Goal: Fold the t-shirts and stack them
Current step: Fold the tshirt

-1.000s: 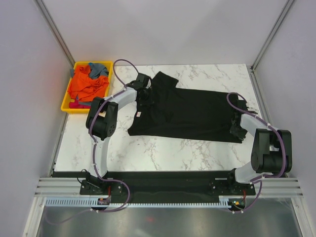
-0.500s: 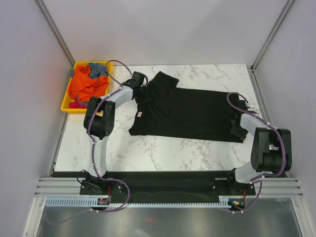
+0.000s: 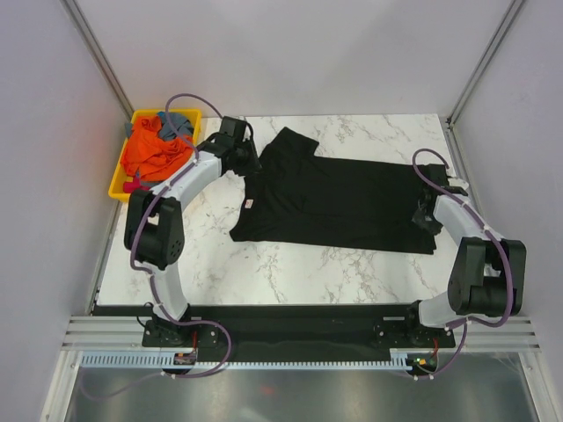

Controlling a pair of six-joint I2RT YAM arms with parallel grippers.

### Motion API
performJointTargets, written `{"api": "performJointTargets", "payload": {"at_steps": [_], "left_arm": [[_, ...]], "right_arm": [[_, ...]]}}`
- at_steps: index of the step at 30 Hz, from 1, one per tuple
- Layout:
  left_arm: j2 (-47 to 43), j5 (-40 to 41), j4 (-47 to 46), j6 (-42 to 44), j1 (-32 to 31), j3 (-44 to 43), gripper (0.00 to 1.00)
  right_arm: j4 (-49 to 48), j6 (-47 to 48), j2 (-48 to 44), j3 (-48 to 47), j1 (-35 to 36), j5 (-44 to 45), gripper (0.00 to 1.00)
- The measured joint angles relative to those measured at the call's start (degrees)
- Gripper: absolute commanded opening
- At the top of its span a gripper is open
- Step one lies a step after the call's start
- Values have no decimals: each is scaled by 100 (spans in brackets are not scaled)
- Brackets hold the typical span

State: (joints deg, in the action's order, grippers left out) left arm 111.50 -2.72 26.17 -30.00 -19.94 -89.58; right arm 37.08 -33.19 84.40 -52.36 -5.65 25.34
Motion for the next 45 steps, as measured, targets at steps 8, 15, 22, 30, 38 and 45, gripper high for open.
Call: {"api": "performJointTargets", "payload": {"at_steps": [8, 15, 22, 30, 38, 45], "left_arm": [[-435, -7, 44, -234, -2, 879, 21], [-413, 354, 273, -612, 68, 1882, 22], [-507, 424, 122, -933, 188, 2201, 23], [-957, 739, 828, -935, 212, 2194, 41], [-149, 553, 970, -120, 365, -872, 55], [2149, -66, 931, 518, 623, -3720, 59]], "right_arm": [[-101, 326, -2, -306, 0, -1069, 55], [-400, 734, -511, -350, 0, -2024, 57], [-426, 820, -601, -546, 22, -2006, 59], [-374, 925, -278, -1290, 68, -1786, 59], [-675, 1384, 1032, -2253, 44, -1615, 60], [-839, 1869, 2618, -3757, -103, -1910, 60]]}}
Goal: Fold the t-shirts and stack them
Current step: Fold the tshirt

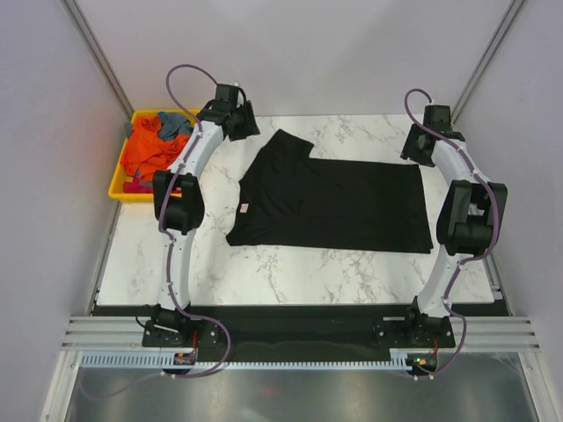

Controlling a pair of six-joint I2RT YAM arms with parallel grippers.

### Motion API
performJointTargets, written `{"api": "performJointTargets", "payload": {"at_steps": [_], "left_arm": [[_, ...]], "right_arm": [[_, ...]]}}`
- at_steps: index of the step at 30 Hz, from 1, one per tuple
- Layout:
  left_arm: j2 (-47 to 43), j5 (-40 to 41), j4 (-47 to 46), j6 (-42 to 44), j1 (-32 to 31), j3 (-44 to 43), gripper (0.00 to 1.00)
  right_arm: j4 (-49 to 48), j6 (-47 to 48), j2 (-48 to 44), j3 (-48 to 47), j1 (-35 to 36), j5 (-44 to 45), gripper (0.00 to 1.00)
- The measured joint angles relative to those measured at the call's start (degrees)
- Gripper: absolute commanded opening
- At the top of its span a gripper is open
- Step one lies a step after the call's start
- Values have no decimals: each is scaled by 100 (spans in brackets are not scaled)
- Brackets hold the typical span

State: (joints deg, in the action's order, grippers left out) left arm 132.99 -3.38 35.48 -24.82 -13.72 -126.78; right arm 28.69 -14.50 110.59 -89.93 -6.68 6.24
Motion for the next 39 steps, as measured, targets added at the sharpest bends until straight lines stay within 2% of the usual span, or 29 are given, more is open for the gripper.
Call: {"api": "performJointTargets", "payload": {"at_steps": [4, 10, 21, 24, 27, 30, 33, 34, 37, 39], "left_arm": [[1021, -299, -39, 234, 164, -831, 60], [1451, -568, -376, 568, 247, -848, 61], [1755, -1331, -1008, 645, 199, -850, 60], [1762, -1379, -1038, 645, 199, -785, 56], [1762, -1478, -1043, 640, 199, -734, 49], [1762, -1545, -1043, 629, 199, -688, 36], [1762, -1646, -1045, 605, 199, -688, 24], [1762, -1676, -1054, 599, 199, -688, 17], [1762, -1797, -1058, 566, 199, -688, 5], [1762, -1882, -1069, 540, 201, -688, 2]], "right_arm": [[-76, 262, 861, -824, -92, -149, 59], [-46, 494, 1923, -1681, -407, -520, 59], [-17, 667, 2511, -2166, -623, -697, 59], [-68, 695, 2535, -2166, -608, -767, 58], [-87, 695, 2540, -2166, -601, -796, 57], [-90, 695, 2540, -2162, -603, -796, 54], [-90, 713, 2540, -2159, -603, -791, 45], [-90, 708, 2540, -2159, -601, -789, 44], [-87, 704, 2540, -2159, -603, -778, 44], [-87, 704, 2538, -2159, -603, -780, 47]]}}
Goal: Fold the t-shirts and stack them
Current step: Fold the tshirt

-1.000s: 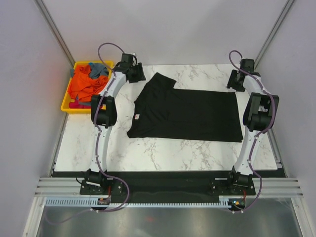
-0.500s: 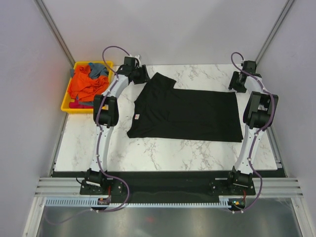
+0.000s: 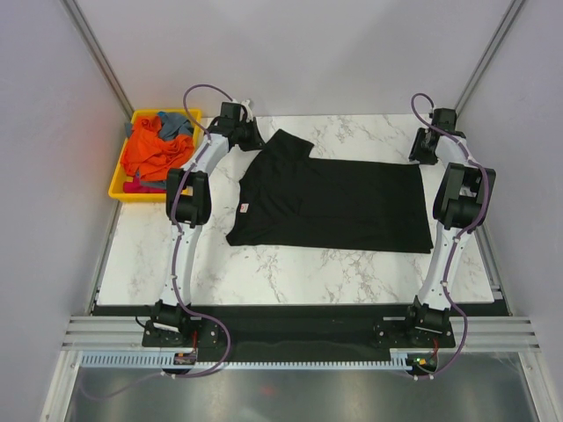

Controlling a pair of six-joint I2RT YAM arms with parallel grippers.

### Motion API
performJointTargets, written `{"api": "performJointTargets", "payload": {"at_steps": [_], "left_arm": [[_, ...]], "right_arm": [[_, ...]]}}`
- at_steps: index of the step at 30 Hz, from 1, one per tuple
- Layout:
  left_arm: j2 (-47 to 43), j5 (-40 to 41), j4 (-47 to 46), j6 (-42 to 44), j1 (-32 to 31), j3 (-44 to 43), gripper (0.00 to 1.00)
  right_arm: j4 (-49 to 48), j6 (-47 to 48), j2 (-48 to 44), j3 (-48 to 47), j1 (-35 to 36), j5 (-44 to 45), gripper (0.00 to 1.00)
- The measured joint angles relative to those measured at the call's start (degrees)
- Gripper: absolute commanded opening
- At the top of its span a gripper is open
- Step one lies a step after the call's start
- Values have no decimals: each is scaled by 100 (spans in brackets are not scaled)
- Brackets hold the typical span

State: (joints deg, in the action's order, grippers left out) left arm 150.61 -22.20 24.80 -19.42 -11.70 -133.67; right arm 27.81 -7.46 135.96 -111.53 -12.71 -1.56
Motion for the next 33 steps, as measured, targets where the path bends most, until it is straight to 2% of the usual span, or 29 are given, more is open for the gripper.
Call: {"api": "performJointTargets", "payload": {"at_steps": [3, 8, 24, 30, 33], "left_arm": [[0, -72, -11, -26, -2, 0, 2], [0, -107, -17, -66, -2, 0, 2], [0, -393, -229, -328, 0, 0, 2], [0, -393, -247, -348, 0, 0, 2], [0, -396, -249, -350, 0, 7, 2]], "right_arm": [[-4, -2, 0, 9, 2, -11, 50], [-17, -2, -2, 22, 2, -13, 51], [-28, -2, -144, 251, 2, 31, 46], [-15, 0, -177, 302, 2, 39, 31], [4, 11, -195, 313, 2, 42, 6]]}}
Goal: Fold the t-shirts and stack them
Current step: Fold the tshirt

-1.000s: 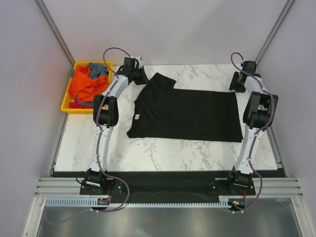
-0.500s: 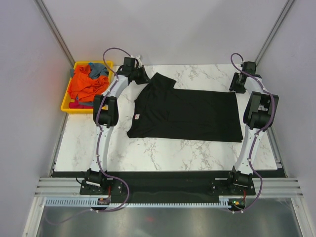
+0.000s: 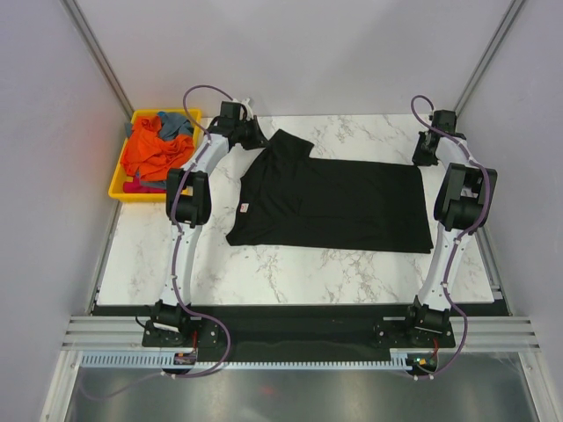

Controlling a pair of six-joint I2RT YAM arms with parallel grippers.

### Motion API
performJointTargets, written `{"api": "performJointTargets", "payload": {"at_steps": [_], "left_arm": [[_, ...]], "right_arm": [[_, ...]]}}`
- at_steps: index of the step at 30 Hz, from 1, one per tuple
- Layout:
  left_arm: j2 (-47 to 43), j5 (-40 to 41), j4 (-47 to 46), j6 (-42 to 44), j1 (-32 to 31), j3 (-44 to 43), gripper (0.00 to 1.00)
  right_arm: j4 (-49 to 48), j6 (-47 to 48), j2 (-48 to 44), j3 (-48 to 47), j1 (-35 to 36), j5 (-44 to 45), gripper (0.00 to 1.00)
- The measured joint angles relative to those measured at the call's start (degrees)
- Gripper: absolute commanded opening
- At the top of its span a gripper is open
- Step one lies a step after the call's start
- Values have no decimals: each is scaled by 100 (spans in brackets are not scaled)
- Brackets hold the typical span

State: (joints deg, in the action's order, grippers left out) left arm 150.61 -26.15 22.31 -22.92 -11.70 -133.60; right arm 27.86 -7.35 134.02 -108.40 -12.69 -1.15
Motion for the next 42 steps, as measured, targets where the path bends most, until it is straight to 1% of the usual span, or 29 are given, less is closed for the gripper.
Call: {"api": "performJointTargets", "payload": {"at_steps": [2, 5, 10, 15, 21, 25, 34, 42], "left_arm": [[-9, -2, -17, 0, 0, 33, 2], [-70, -4, -17, 0, 0, 170, 2], [-527, -15, 0, 7, 0, 743, 2], [-1220, -46, -37, 72, 0, 1300, 2], [-2090, -46, -247, 155, -2, 2162, 2], [-2514, -31, -404, 186, -2, 2811, 2], [-3331, 166, -597, 249, -2, 4437, 2], [-4105, 306, -765, 251, -2, 5209, 2]], "right_arm": [[-4, 4, -4, 0, 0, 4, 0], [-4, -7, -9, 0, 0, 7, 0], [-48, -35, -127, 120, 0, 81, 0], [-273, -81, -562, 662, 0, 105, 0], [-640, -179, -1001, 1204, 0, 107, 0], [-861, -245, -1279, 1709, 0, 186, 0], [-1167, -505, -1974, 2900, 0, 874, 0], [-1379, -758, -2581, 3646, 0, 1163, 0]]}}
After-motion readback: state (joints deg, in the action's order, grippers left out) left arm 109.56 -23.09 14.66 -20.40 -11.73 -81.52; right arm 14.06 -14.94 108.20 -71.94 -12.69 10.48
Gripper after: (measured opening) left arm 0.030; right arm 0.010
